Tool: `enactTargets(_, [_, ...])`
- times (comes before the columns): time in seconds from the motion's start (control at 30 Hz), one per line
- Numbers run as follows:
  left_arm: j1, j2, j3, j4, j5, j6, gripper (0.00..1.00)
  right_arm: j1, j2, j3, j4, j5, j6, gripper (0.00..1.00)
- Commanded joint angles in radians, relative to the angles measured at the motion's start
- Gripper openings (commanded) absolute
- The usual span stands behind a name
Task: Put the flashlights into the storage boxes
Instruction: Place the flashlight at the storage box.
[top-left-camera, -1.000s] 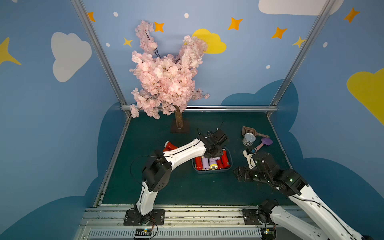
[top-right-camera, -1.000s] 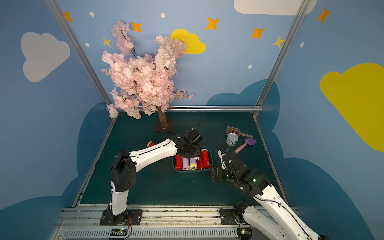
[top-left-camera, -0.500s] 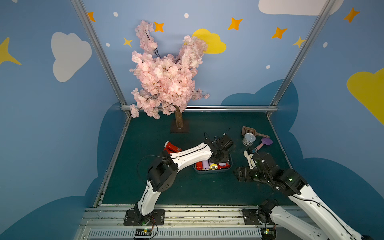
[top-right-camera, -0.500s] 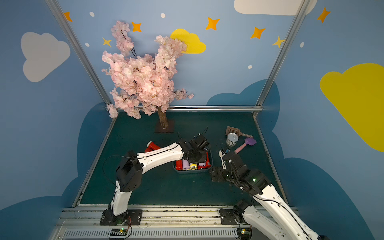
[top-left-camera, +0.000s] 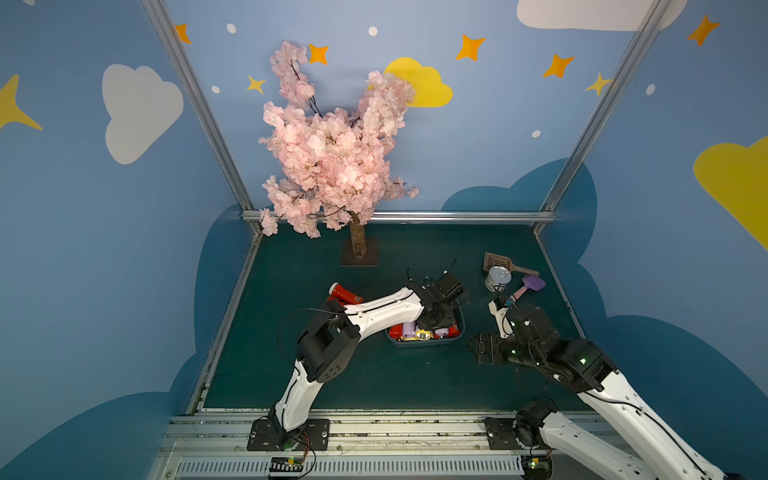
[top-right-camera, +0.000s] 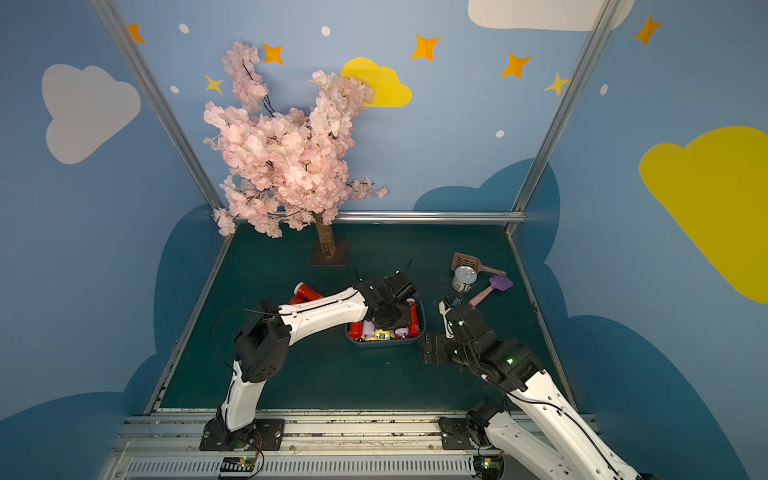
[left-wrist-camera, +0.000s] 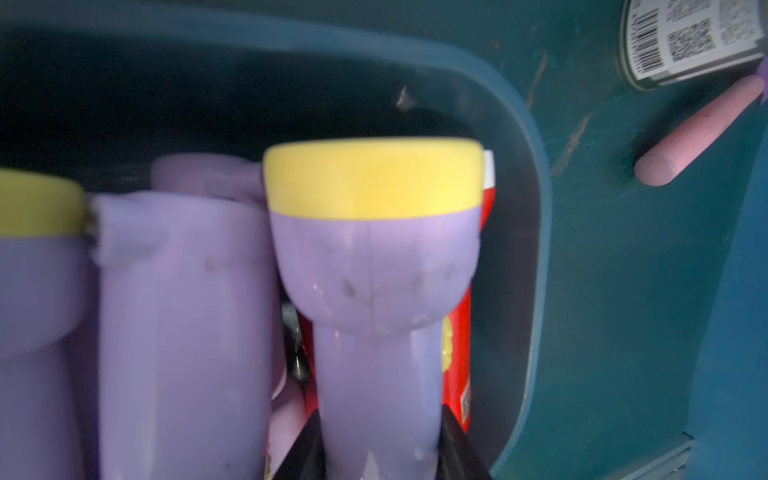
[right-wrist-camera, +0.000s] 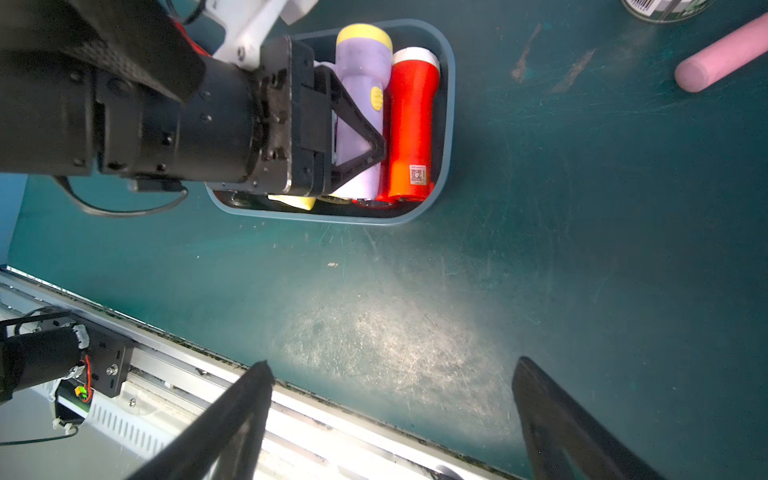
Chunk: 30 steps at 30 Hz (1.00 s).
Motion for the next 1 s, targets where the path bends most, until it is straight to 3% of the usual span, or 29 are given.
enactTargets(0.0, [0.004, -0.014, -0.018, -0.006, 0.011, -0.008, 0.42, -0.004, -0.004, 0.019, -0.018, 0.002, 0.004, 0.90])
enactTargets(0.8, [-0.029, -0.095, 0.015, -0.038, -0.017, 0.005, 0.51, -0.006, -0.019, 0.017, -0.013, -0.004, 0.008, 0.90])
enactTargets(0.97, [-0.042, -0.130, 0.034, -0.056, -0.038, 0.023, 0.57, -0.006, -0.020, 0.023, -0.012, -0.004, 0.005, 0.90])
